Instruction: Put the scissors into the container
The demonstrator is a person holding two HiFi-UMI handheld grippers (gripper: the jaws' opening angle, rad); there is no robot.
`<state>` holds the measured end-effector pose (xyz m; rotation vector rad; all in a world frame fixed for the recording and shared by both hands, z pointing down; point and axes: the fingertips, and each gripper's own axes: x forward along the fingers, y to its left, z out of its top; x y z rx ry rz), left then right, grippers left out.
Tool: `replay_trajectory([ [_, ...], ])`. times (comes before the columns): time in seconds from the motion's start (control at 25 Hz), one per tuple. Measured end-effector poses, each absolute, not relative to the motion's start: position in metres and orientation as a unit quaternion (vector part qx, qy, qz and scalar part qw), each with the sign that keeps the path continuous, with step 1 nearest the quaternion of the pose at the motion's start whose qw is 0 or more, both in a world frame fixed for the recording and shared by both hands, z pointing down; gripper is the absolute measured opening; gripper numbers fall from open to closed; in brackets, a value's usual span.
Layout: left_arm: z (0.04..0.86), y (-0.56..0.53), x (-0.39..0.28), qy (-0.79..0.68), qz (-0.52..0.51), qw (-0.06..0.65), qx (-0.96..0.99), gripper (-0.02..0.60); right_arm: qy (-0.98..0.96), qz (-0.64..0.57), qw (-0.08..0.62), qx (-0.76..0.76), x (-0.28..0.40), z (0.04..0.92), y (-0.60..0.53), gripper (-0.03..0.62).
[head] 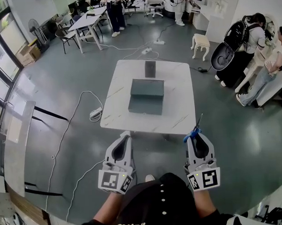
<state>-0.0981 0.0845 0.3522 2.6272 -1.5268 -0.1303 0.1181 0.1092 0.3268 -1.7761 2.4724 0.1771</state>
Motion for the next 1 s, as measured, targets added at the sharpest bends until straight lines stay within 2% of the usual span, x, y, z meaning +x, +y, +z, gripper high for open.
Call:
replay_trajectory([
  [0.44, 0.359, 0.062, -0.091, -0.49, -0.036, 0.052, 0.87, 0.035, 0.809, 0.045, 0.041, -0.585, 0.116, 0.336, 0.078, 0.098],
  [1.0, 0.352, -0.04, -0.085, -0.517, -0.042, 0.05, 0.854, 0.035, 0.828, 0.05, 0.044, -0.557, 0.12, 0.331, -0.03, 0.098],
])
